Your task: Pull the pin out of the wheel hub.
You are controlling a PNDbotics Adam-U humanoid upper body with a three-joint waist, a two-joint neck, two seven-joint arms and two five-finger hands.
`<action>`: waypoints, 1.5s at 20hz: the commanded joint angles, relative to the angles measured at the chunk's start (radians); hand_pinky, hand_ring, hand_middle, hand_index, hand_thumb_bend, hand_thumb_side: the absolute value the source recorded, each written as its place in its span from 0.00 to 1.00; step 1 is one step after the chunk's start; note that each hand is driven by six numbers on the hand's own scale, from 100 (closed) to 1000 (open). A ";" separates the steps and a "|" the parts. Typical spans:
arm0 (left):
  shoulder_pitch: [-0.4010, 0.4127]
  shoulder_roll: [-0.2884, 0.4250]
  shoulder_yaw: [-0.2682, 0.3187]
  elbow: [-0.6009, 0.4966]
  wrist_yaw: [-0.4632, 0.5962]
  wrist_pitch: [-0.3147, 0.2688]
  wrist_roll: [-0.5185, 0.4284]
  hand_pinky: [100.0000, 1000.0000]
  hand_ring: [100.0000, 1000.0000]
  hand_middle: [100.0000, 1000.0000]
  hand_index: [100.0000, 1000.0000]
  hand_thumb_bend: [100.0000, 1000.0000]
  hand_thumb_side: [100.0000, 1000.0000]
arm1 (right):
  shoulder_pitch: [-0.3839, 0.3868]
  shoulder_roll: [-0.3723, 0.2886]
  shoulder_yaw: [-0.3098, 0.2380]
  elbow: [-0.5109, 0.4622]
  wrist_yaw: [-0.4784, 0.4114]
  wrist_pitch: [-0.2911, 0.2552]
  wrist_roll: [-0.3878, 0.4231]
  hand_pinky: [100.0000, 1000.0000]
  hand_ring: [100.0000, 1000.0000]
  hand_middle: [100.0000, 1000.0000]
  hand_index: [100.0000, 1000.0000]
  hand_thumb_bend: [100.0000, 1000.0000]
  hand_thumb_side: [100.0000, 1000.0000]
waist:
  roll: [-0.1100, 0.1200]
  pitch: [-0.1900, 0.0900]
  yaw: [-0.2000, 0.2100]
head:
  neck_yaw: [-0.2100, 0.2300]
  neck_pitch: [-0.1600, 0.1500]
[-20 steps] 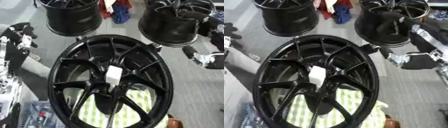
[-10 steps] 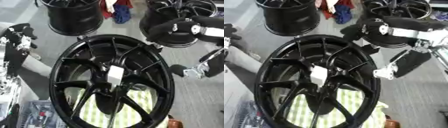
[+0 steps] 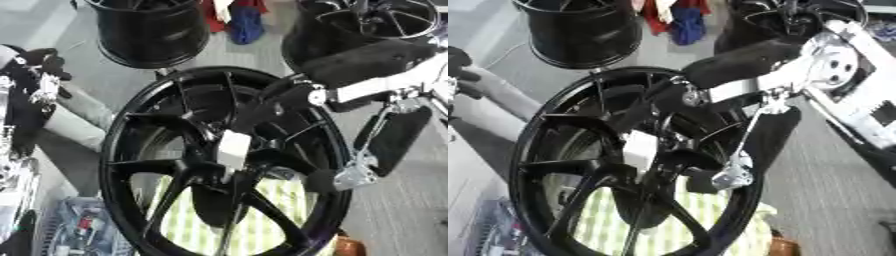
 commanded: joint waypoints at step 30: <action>-0.015 0.006 -0.006 -0.010 0.001 -0.002 -0.006 0.39 0.54 0.59 0.71 0.18 0.55 | -0.040 0.211 0.096 0.321 0.217 -0.147 0.014 0.80 0.83 0.81 0.94 0.17 0.19 | 0.008 -0.008 0.007 | -0.021 0.005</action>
